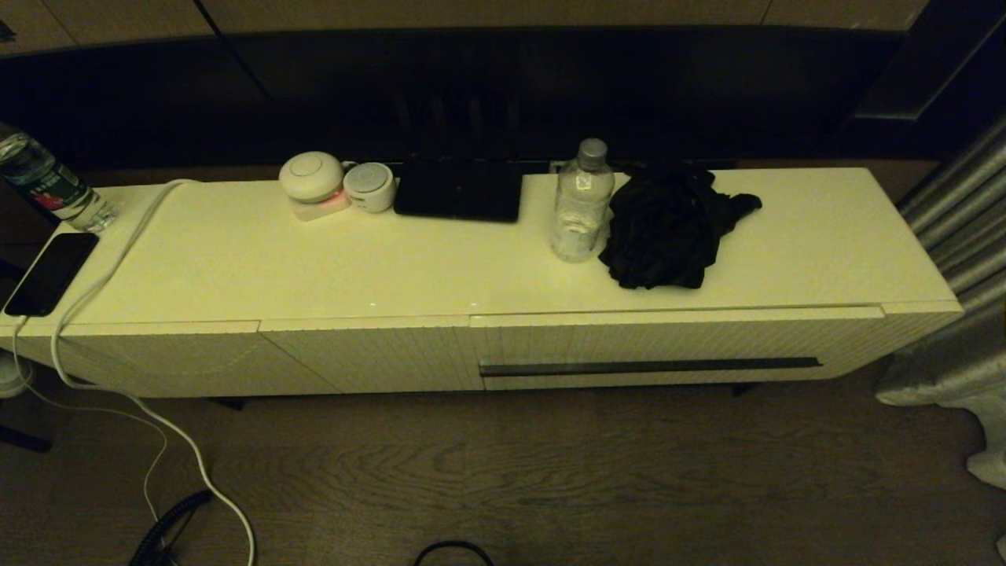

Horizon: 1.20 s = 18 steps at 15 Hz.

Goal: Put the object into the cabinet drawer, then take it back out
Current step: Open the drawer

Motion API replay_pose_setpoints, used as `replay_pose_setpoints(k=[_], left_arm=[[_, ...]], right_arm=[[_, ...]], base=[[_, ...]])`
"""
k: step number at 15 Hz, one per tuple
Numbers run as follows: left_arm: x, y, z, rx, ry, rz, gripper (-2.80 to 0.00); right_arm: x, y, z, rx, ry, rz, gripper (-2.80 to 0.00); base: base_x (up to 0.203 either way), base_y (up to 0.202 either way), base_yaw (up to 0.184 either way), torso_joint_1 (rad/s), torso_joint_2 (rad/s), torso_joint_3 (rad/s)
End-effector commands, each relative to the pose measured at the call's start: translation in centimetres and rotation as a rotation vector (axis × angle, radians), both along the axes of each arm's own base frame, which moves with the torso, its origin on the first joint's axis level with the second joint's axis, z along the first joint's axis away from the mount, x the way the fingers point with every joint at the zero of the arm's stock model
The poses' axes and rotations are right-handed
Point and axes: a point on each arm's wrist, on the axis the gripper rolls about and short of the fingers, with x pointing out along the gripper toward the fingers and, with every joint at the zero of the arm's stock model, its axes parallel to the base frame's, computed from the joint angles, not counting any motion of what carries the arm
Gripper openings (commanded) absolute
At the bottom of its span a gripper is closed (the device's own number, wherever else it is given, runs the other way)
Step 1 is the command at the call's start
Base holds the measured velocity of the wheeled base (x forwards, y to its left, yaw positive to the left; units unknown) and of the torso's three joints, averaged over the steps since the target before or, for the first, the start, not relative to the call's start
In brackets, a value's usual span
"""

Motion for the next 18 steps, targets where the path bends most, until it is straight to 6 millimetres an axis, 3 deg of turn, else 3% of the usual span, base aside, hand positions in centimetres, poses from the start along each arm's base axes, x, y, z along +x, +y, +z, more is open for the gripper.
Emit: replay_pose_setpoints(k=[1, 14, 18], left_arm=[[0.0, 0.0, 0.0, -0.001, -0.002, 0.000, -2.80], [0.0, 0.0, 0.0, -0.001, -0.002, 0.000, -2.80], [0.0, 0.0, 0.0, -0.001, -0.003, 0.000, -2.80]], right_arm=[[0.0, 0.0, 0.0, 0.000, 0.001, -0.001, -2.80], [-0.1, 0.0, 0.2, -0.002, -0.013, -0.006, -2.80], [-0.3, 0.0, 5.6, -0.013, -0.041, -0.020, -2.80]], base=[[0.000, 0.000, 0.000, 0.000, 0.00, 0.000], [0.000, 0.000, 0.000, 0.000, 0.00, 0.000], [0.000, 0.000, 0.000, 0.000, 0.00, 0.000]])
